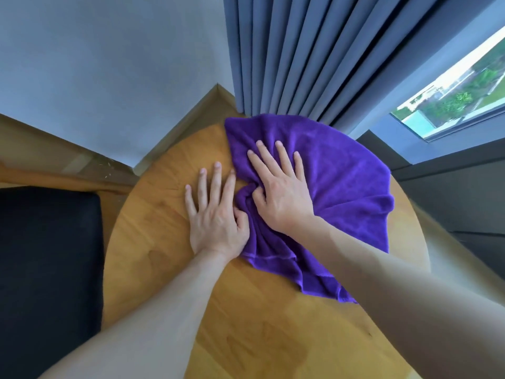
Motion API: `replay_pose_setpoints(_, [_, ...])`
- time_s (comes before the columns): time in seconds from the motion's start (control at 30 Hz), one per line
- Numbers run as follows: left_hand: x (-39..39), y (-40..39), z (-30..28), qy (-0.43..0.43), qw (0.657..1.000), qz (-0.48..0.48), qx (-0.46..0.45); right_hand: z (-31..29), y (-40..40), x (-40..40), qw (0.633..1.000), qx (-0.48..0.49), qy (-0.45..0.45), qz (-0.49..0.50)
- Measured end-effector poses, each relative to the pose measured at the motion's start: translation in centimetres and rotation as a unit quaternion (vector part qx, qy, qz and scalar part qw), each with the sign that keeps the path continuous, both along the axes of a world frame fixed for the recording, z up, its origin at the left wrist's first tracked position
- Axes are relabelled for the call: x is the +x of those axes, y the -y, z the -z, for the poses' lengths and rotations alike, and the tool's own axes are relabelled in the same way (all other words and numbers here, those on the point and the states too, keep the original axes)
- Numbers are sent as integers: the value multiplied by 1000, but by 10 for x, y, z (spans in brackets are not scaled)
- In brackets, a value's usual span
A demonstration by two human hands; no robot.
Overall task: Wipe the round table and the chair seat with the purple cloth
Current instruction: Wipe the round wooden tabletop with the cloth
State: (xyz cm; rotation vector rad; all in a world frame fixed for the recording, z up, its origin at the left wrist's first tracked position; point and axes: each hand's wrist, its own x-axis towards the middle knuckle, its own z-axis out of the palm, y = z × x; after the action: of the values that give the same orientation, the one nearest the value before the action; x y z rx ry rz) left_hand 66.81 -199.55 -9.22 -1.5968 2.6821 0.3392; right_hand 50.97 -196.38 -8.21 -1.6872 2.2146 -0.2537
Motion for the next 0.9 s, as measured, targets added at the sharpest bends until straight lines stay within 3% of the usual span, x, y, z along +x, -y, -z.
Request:
replay_pose_setpoints(0.17, [-1, 1, 2, -22, 1000, -8, -6, -1, -25, -50, 989, 3, 12, -148])
replay_pose_setpoints(0.37, [0, 2, 4, -7, 1000, -7, -6, -6, 31, -34, 1000, 10, 10, 27])
replay_pose_setpoints(0.43, [0, 1, 4, -1, 1000, -5, -8, -7, 37, -13, 999, 24, -5, 27])
replay_pose_setpoints(0.6, [1, 1, 5, -6, 1000, 2, -15, -7, 1, -15, 983, 40, -38, -173])
replay_pose_setpoints(0.7, [1, 2, 5, -14, 1000, 0, -17, -7, -18, -42, 974, 32, -40, -219])
replay_pose_setpoints(0.77, [1, 1, 4, -18, 1000, -3, -12, -7, -22, -56, 979, 25, -40, -200])
replay_pose_setpoints(0.9, [0, 2, 5, -10, 1000, -4, -7, -5, 3, -47, 998, 19, -23, -56])
